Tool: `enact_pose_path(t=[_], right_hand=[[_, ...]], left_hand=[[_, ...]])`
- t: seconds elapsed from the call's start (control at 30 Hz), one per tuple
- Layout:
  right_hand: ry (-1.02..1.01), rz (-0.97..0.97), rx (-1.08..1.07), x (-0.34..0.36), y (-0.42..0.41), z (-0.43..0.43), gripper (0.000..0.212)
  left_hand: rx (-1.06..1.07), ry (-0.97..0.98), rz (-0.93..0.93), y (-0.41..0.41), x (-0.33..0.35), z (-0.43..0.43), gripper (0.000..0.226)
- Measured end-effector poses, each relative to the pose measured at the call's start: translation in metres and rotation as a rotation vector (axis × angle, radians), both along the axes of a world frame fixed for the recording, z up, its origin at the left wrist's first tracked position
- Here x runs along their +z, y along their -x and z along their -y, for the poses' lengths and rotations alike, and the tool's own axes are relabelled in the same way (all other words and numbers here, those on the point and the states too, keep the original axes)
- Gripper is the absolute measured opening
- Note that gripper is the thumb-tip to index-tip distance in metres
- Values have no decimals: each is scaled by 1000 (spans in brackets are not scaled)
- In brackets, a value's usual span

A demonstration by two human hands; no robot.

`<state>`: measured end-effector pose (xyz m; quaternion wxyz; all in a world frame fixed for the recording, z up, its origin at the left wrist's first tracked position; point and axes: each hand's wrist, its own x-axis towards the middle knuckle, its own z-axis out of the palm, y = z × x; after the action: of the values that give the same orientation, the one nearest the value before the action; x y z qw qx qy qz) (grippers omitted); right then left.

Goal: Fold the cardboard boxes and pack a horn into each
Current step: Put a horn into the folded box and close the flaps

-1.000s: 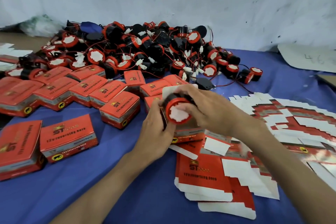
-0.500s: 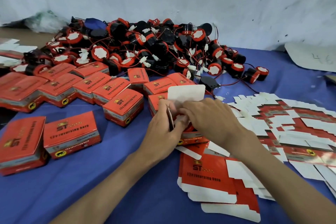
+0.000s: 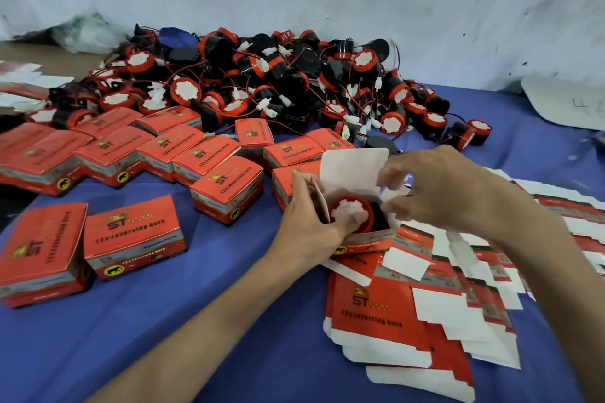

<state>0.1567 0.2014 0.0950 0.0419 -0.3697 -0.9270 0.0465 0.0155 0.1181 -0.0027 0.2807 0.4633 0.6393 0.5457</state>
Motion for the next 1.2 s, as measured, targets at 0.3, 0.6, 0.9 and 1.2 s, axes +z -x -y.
enact_pose_path(t=[0.3, 0.6, 0.9, 1.2], right_hand=[[-53, -69, 66, 15, -6, 12, 23], [-41, -419, 184, -27, 29, 23, 16], [89, -279, 393, -36, 22, 14, 19], [231, -180, 347, -37, 23, 11, 22]], left_hand=[[186, 22, 41, -15, -1, -2, 65], [166, -92, -45, -16, -9, 0, 60], [122, -130, -53, -10, -14, 0, 62], [61, -126, 5, -10, -15, 3, 65]])
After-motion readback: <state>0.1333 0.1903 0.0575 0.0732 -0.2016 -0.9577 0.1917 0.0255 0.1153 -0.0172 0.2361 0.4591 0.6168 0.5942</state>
